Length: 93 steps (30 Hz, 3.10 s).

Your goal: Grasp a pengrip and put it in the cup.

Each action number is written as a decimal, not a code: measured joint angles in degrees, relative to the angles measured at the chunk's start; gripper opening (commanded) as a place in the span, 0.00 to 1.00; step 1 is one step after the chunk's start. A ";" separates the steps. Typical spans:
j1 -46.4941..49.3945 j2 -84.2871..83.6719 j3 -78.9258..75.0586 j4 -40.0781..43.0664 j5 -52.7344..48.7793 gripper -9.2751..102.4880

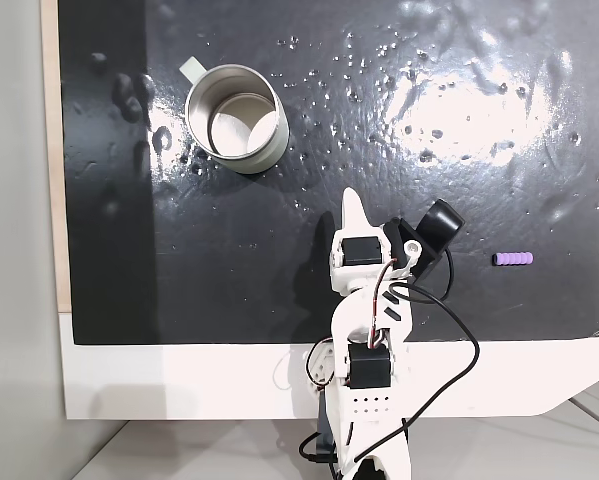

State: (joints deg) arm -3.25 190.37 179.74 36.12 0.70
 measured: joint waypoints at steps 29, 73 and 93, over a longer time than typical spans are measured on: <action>8.88 -10.63 -30.85 18.98 -10.99 0.08; 64.07 -90.44 -87.19 50.19 -58.62 0.35; 59.85 -108.90 -87.28 42.71 -58.71 0.34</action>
State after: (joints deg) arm 56.60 81.47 92.46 78.84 -58.01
